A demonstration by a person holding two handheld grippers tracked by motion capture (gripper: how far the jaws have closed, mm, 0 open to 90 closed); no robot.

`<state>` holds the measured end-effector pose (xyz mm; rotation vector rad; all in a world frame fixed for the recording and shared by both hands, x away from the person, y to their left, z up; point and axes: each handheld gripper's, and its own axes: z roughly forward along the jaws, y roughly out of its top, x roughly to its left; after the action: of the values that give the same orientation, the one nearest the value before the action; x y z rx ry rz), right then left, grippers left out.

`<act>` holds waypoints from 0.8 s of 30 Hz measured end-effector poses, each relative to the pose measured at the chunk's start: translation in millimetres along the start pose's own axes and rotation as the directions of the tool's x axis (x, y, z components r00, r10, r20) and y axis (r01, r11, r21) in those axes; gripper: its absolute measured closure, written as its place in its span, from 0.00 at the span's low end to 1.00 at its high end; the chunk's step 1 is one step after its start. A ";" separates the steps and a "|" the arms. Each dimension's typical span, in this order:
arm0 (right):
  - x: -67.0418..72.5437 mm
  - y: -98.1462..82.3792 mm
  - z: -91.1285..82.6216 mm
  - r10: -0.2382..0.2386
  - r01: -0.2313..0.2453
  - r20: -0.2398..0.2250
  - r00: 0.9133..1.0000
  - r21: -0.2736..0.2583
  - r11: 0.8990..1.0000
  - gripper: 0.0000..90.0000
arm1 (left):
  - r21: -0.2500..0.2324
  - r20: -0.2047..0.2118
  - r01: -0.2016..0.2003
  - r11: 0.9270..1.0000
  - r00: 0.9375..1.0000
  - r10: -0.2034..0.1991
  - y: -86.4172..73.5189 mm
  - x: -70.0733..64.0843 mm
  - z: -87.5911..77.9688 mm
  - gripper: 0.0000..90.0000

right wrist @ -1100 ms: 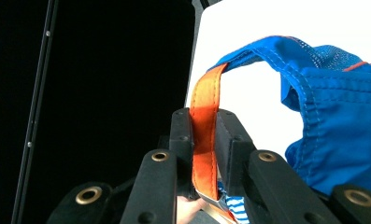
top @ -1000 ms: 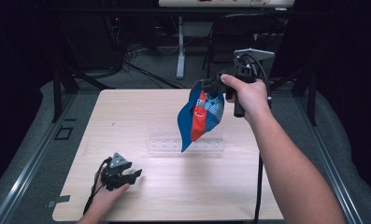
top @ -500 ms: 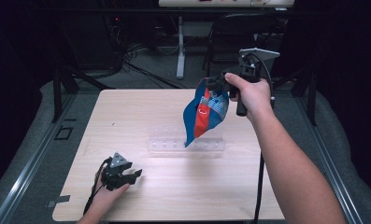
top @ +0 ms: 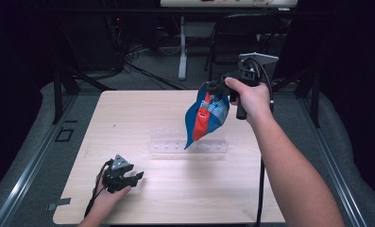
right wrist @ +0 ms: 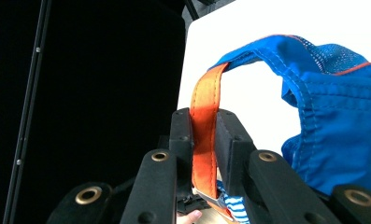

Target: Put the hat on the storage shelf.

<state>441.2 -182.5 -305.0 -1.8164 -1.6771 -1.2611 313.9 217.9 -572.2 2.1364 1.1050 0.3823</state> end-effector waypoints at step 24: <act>-14.2 -8.6 25.2 -0.002 0.000 0.029 1.000 0.054 0.999 0.87 | -0.002 0.000 -0.002 1.000 1.000 0.002 0.4 -0.6 -0.6 0.51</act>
<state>443.7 -169.8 -332.3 -1.8104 -1.7109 -1.1833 313.4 217.5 -571.5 2.1356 1.1021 0.3850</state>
